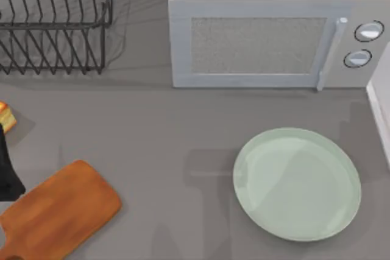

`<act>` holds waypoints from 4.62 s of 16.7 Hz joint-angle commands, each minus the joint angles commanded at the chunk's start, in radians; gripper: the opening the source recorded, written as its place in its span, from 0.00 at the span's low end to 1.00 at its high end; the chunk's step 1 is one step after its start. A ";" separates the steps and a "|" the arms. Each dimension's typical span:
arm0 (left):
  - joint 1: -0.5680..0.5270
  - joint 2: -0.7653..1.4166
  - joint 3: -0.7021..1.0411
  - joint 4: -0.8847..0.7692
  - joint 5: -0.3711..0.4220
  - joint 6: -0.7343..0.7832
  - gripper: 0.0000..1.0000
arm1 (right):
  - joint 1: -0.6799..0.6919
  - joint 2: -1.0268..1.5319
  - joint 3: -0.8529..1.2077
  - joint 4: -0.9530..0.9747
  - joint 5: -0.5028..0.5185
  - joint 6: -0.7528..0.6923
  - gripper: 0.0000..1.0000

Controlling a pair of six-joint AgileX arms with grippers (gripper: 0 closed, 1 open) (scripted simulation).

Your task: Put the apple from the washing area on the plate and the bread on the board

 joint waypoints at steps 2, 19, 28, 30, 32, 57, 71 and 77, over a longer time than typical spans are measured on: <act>0.000 0.000 0.000 0.000 0.000 0.000 1.00 | -0.001 0.068 -0.035 0.112 0.001 0.001 1.00; 0.000 0.000 0.000 0.000 0.000 0.000 1.00 | -0.003 0.257 -0.142 0.407 0.002 0.004 0.55; 0.000 0.000 0.000 0.000 0.000 0.000 1.00 | -0.003 0.257 -0.142 0.407 0.002 0.004 0.00; 0.000 0.000 0.000 0.000 0.000 0.000 1.00 | -0.003 0.257 -0.142 0.407 0.002 0.004 0.00; 0.000 0.000 0.000 0.000 0.000 0.000 1.00 | -0.003 0.257 -0.142 0.407 0.002 0.004 0.00; 0.000 0.000 0.000 0.000 0.000 0.000 1.00 | 0.117 -0.103 0.021 -0.074 -0.003 0.139 0.00; 0.000 0.000 0.000 0.000 0.000 0.000 1.00 | 0.729 -0.212 0.092 -0.353 0.004 0.742 0.00; 0.000 0.000 0.000 0.000 0.000 0.000 1.00 | 0.836 -0.222 0.144 -0.357 -0.001 0.836 0.00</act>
